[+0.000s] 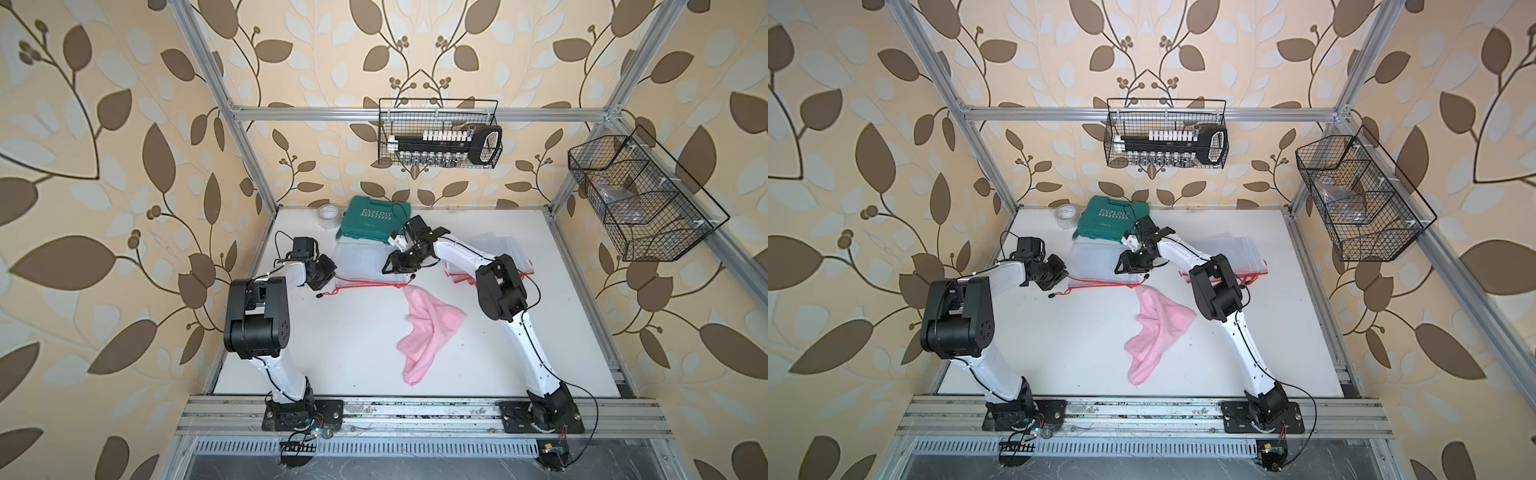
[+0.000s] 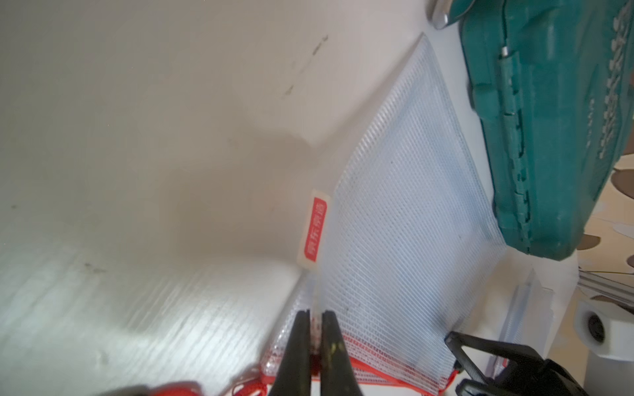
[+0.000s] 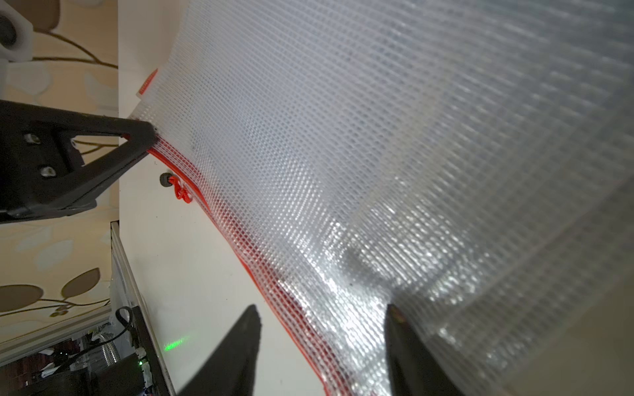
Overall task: Wipe the document bag
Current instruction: Pick up the document bag, then place the document bag at the center of the board, then pick up the cleaning item at the center of the board.
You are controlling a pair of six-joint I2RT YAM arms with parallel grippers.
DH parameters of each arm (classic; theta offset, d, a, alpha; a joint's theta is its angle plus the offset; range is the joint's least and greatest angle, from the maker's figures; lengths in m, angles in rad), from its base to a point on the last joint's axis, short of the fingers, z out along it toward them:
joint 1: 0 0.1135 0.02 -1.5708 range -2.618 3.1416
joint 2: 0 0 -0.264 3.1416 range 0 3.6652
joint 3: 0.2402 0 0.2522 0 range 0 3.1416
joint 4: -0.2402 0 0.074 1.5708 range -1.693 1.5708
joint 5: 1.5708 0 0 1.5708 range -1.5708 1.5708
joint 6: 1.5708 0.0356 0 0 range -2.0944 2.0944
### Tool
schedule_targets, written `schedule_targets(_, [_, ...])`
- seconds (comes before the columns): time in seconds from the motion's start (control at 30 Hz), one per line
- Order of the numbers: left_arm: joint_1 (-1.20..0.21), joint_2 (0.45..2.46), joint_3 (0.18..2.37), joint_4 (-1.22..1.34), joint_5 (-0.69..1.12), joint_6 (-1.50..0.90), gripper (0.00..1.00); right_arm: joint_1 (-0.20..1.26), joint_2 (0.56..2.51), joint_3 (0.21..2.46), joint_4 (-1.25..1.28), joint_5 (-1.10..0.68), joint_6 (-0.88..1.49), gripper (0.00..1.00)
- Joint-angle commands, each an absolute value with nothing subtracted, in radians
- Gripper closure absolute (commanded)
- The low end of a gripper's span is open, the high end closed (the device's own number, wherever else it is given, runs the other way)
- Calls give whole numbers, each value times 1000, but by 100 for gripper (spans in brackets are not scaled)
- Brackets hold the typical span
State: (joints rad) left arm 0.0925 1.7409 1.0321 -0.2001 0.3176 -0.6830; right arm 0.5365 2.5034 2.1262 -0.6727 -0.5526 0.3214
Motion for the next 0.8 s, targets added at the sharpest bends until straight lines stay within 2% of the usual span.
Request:
schedule_targets(0.0, [95,1662,1138,-248,375,-649,100,522,2459,2146,-758,-485,298,21])
schedule_targets(0.17, [109,1578,1200,-324,409,-666,100,516,2280,2079,-796,-438,273,4])
schedule_targets(0.23, [108,1532,1197,-348,421,-684,100,515,2215,2037,-844,-414,256,2])
schedule_targets(0.43, [108,1363,1072,-359,475,-761,100,567,2069,1827,-1046,-222,169,2])
schedule_targets(0.63, [98,1172,908,-417,476,-789,100,663,1926,1510,-1036,-107,186,2])
schedule_targets(0.77, [74,1057,760,-408,464,-831,100,704,1919,1397,-986,-57,220,2])
